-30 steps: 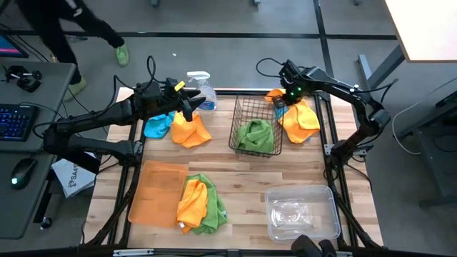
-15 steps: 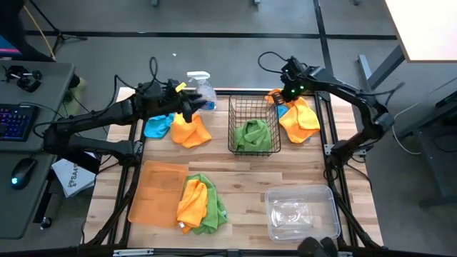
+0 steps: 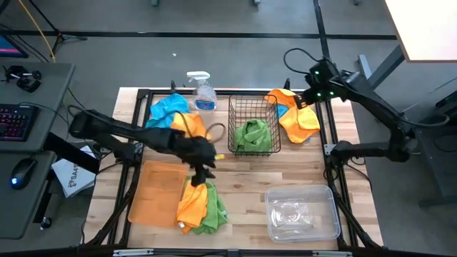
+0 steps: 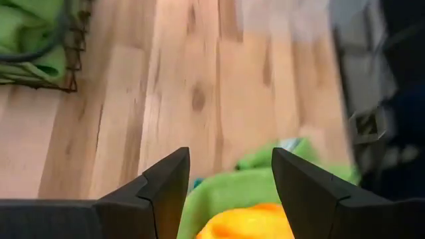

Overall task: Sort microfiber towel by color & place in baskets
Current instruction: Put the green microfiber cloth into the mesh basket

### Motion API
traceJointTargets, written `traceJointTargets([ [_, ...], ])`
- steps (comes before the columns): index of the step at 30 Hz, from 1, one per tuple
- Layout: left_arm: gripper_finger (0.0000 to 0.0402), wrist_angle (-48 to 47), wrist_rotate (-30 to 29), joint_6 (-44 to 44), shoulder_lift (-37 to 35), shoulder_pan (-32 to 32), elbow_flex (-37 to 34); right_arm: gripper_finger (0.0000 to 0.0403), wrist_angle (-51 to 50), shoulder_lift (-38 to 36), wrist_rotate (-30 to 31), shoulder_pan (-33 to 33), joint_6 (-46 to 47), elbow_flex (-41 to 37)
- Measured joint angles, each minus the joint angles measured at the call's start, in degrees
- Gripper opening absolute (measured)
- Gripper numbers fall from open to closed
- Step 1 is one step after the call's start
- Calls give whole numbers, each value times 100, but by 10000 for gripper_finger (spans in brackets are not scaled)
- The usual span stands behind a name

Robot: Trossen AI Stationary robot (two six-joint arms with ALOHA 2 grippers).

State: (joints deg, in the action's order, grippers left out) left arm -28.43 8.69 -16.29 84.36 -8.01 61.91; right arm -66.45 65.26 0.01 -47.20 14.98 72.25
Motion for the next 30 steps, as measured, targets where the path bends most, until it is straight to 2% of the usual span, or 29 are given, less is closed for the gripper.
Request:
traceJointTargets([
  [3,201,-374,23,632,582,-44,343,0,-32,-179,0,0,-2,0],
  [10,201,-426,542,1846,1734,89,875,0,-67,-224,0,0,-132,0],
  [20,201,-482,614,3640,2389,-406,935,0,-67,-221,2,0,-231,0],
  [30,200,-430,614,3442,2932,-492,949,0,-62,-221,2,0,-350,0],
])
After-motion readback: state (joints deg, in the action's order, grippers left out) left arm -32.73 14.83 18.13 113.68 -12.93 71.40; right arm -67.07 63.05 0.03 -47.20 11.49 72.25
